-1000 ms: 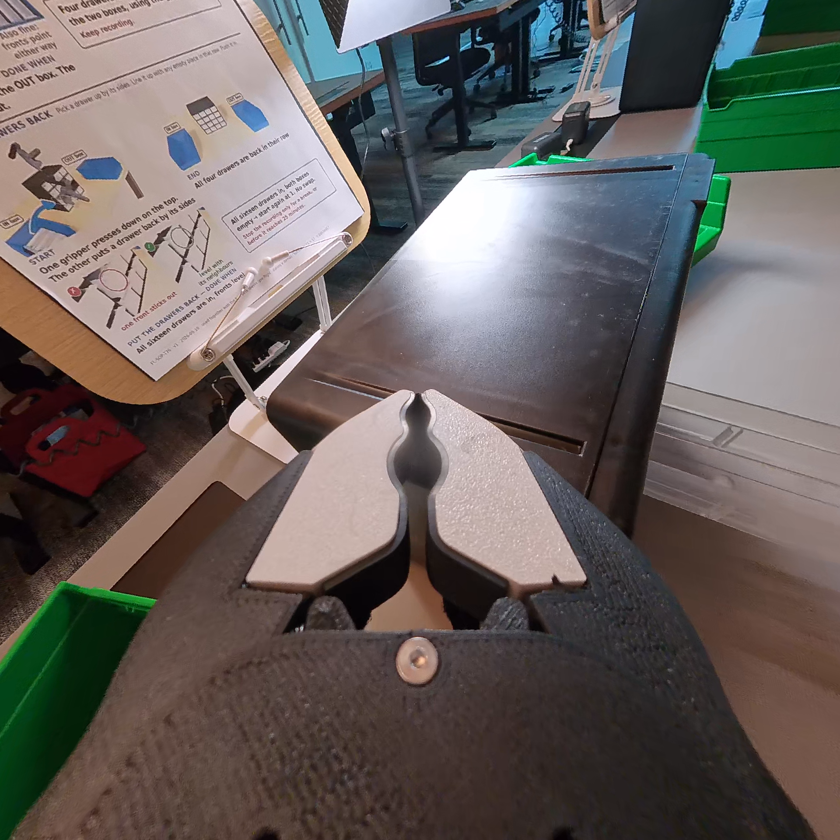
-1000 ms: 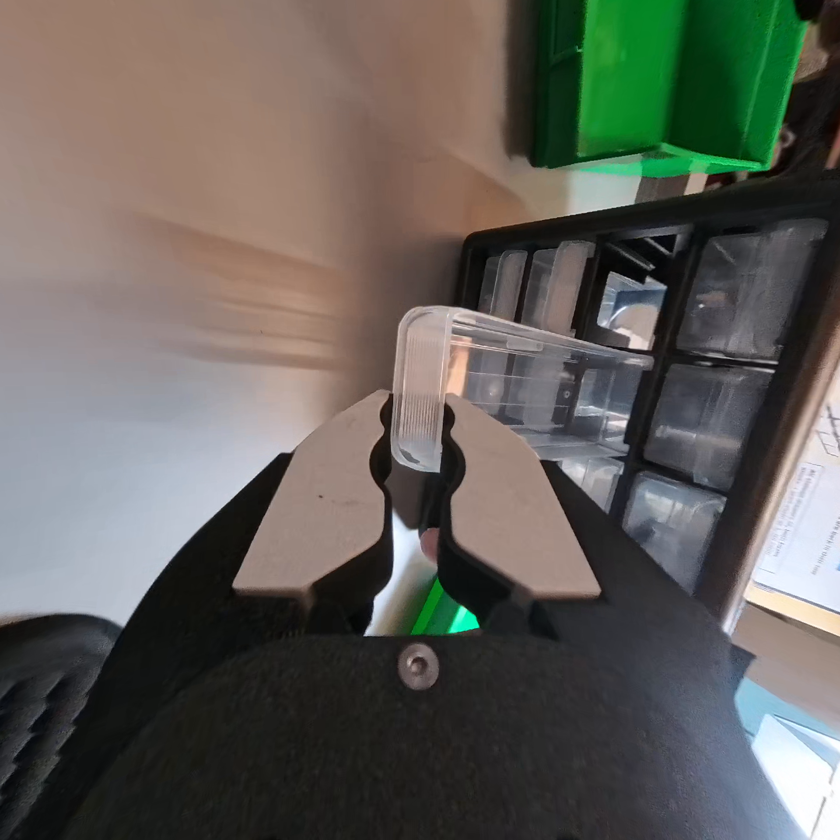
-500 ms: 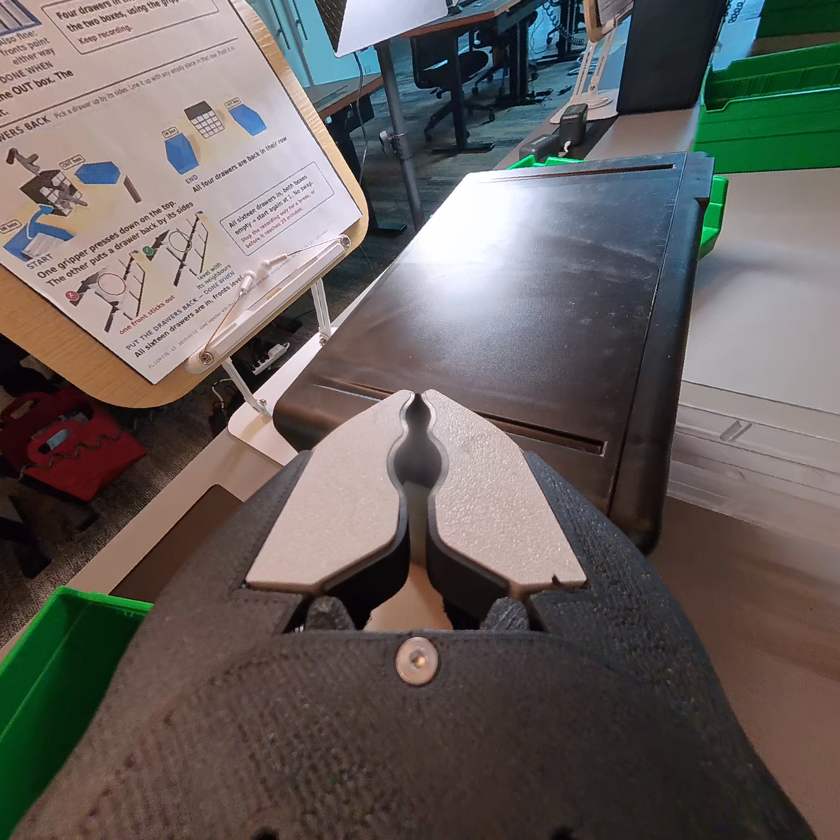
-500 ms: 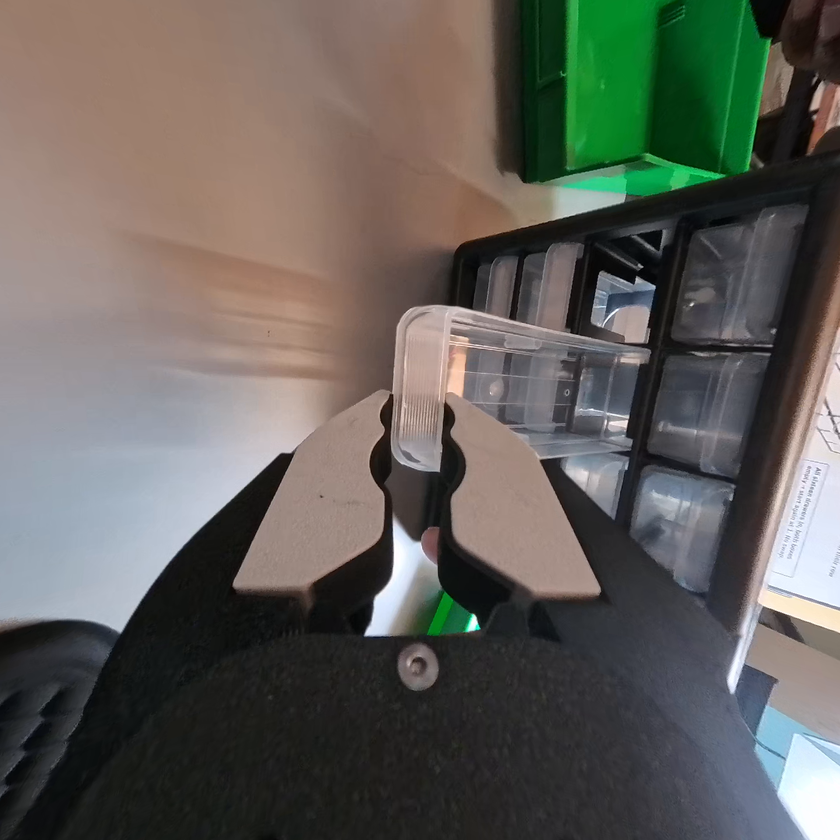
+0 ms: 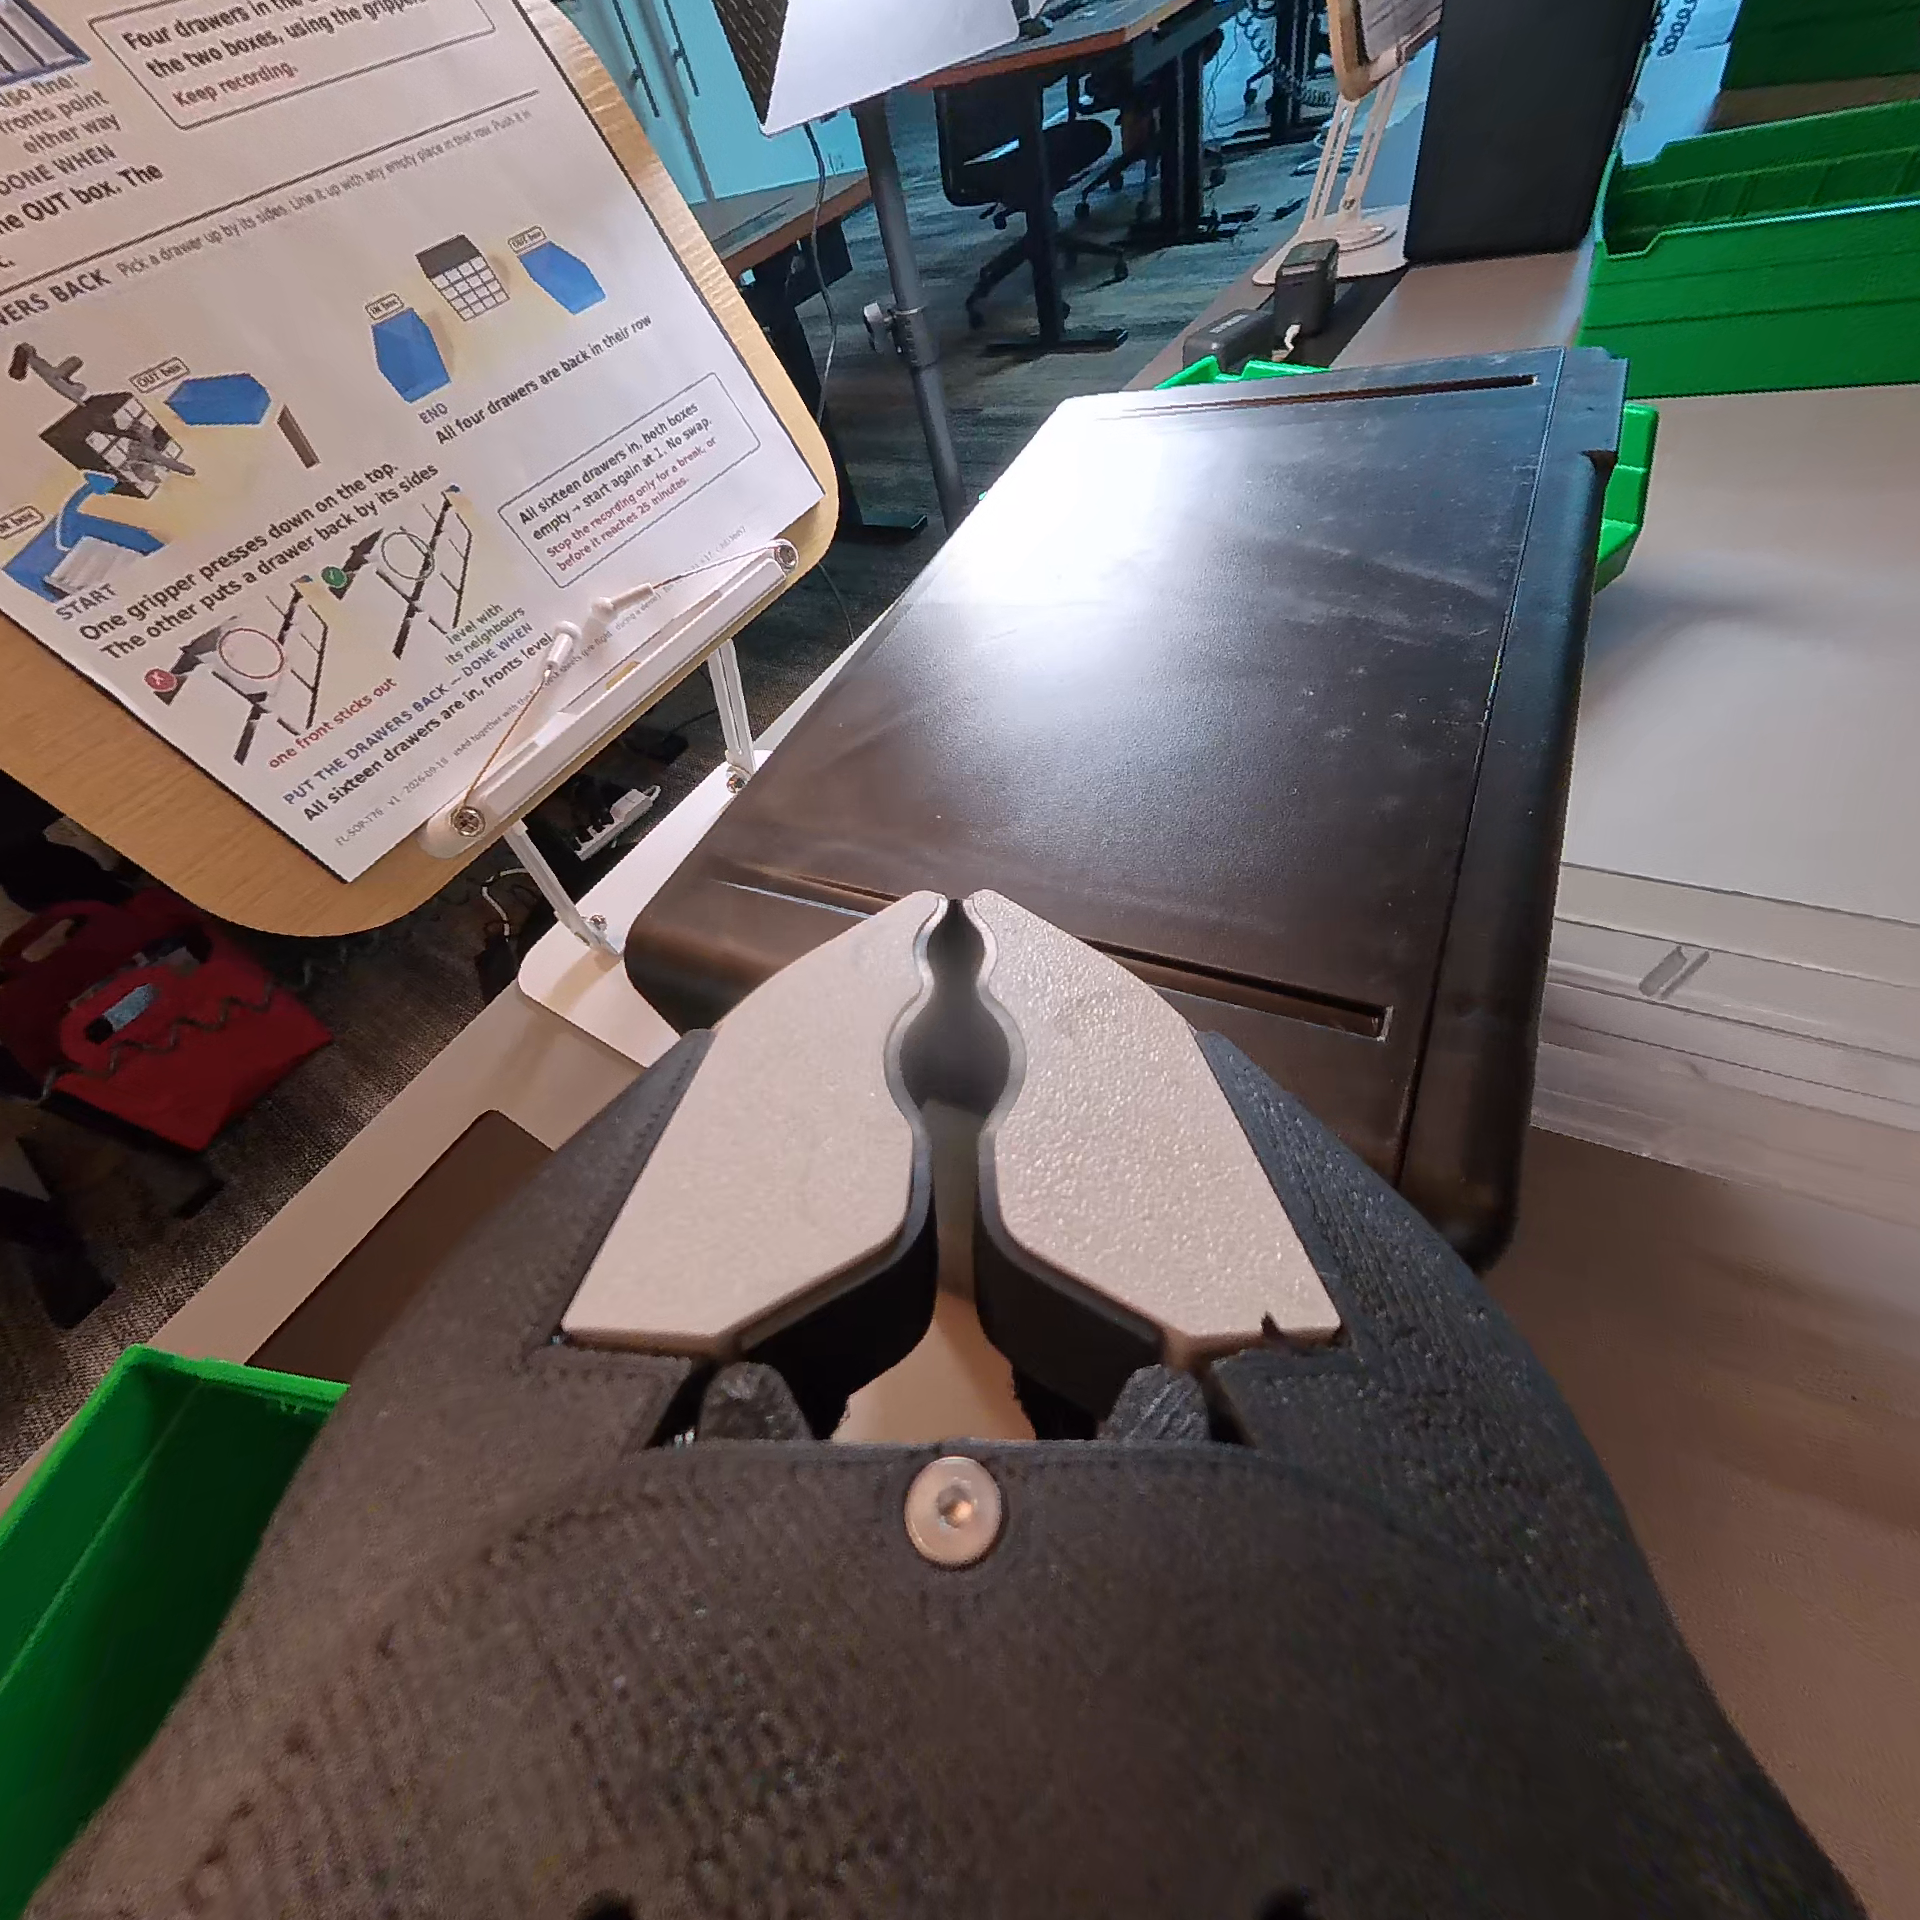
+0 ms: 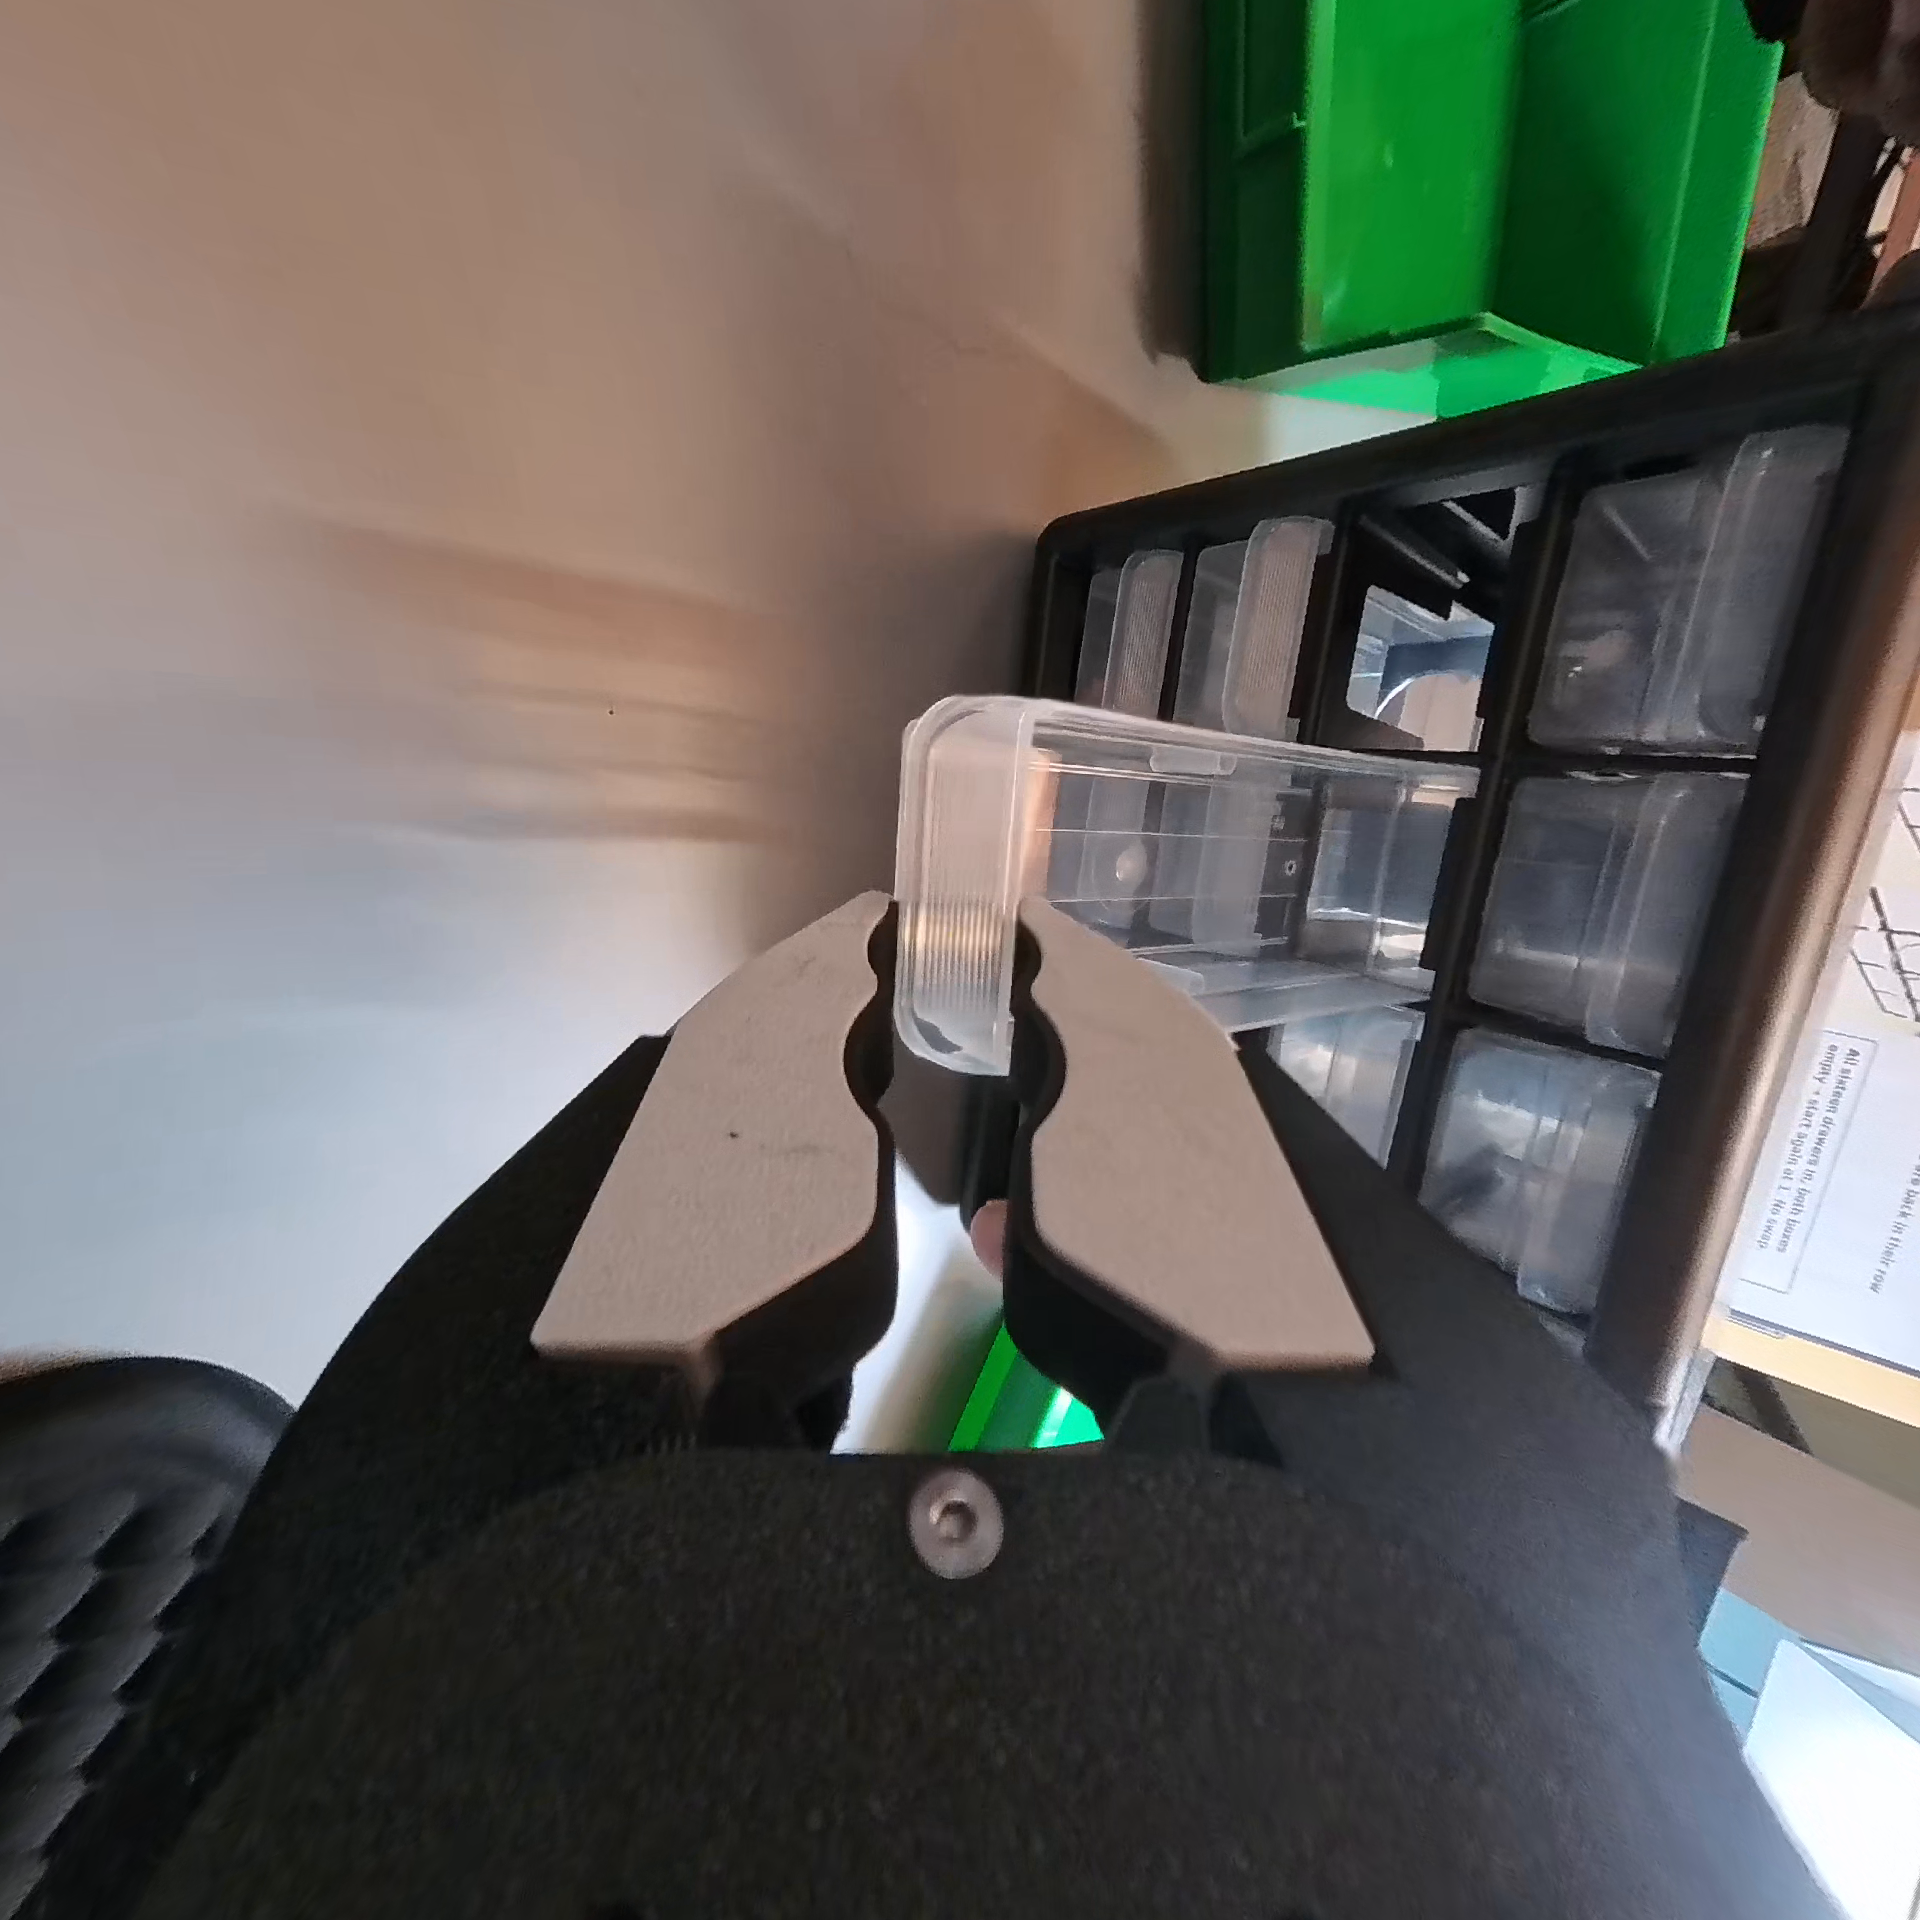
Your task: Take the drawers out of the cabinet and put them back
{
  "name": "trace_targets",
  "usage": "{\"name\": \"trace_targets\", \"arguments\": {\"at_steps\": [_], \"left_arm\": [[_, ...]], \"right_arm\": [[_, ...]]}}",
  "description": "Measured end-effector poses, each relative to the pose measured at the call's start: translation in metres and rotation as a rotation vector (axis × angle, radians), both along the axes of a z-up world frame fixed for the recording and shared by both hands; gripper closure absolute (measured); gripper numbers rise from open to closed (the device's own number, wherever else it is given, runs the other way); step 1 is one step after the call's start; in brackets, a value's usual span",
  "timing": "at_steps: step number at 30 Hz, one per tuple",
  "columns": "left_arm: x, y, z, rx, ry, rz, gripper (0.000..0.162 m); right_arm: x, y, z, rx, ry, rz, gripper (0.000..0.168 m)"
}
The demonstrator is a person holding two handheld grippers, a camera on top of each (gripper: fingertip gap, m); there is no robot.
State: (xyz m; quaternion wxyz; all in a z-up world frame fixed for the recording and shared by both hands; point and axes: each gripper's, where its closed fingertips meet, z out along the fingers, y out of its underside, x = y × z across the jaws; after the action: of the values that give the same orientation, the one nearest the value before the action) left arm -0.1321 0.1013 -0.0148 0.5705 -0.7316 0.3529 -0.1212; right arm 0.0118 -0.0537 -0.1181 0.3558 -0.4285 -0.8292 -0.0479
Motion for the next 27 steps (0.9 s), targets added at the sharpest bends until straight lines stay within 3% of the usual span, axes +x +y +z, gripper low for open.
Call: {"name": "trace_targets", "arguments": {"at_steps": [6,14,27], "left_arm": [[0.000,0.000,0.000,0.000,0.001,0.000,0.161],[0.000,0.000,0.000,0.000,0.000,-0.003,0.161],[0.000,0.000,0.000,0.000,-0.002,-0.005,0.161]], "right_arm": [[0.006,0.010,-0.009,0.022,-0.021,-0.037,0.151],[-0.002,0.006,-0.017,0.196,-0.033,-0.005,0.150],[0.000,-0.006,0.015,-0.034,-0.036,-0.033,0.149]]}}
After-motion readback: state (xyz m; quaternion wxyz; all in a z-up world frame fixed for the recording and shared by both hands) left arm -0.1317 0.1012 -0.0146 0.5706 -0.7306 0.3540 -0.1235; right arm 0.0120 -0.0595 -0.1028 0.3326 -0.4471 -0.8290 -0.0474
